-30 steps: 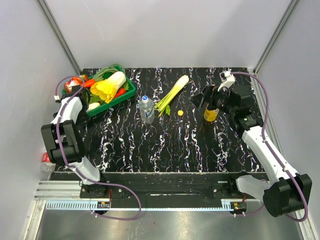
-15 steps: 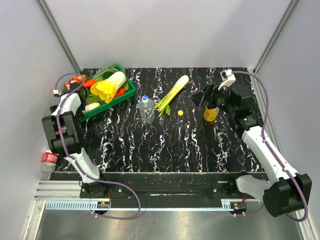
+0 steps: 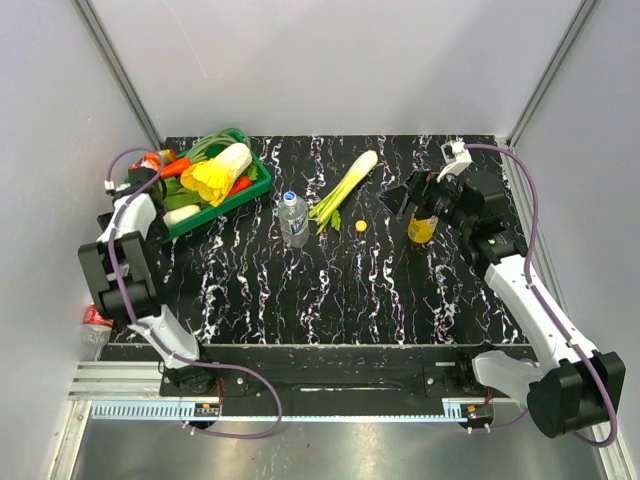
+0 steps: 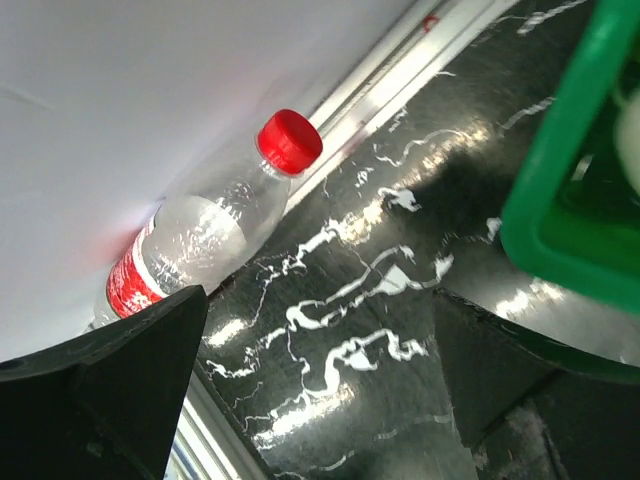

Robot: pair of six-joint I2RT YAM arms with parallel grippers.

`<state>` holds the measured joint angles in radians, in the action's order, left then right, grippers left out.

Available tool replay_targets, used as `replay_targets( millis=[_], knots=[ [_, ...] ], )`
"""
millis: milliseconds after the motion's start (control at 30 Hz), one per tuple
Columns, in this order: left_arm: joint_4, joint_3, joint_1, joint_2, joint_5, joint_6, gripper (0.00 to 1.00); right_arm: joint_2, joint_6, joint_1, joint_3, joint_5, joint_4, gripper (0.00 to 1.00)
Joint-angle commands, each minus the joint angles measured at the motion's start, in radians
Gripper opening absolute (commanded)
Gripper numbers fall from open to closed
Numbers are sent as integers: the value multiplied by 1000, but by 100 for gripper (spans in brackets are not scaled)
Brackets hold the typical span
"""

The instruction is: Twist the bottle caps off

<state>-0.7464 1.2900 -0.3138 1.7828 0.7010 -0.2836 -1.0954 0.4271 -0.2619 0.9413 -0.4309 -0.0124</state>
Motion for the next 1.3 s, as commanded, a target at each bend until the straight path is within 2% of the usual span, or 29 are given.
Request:
replay_targets(
  millis=[0, 167, 300, 500, 700, 900, 1000, 1267],
  knots=[
    [61, -24, 1, -250, -199, 38, 99, -14, 24, -8, 53, -18, 29, 100],
    [87, -44, 2, -460, -421, 43, 99, -95, 41, -28, 129, -48, 19, 100],
    [84, -28, 4, -575, -602, 37, 98, -161, 22, -92, 204, -29, -54, 100],
    [188, -50, 4, -739, -854, 9, 99, -227, 9, -197, 298, 3, -63, 100],
    [288, -77, 4, -853, -992, -86, 99, -279, -2, -252, 347, -6, -54, 100],
    [355, -81, 2, -901, -1208, -186, 99, -259, -13, -255, 307, -11, -18, 100],
    [380, -84, 5, -911, -1271, -230, 99, -250, -14, -255, 289, -22, -8, 100],
    [369, -57, 2, -947, -1284, -220, 99, -296, 15, -255, 297, -94, -14, 100]
  ],
)
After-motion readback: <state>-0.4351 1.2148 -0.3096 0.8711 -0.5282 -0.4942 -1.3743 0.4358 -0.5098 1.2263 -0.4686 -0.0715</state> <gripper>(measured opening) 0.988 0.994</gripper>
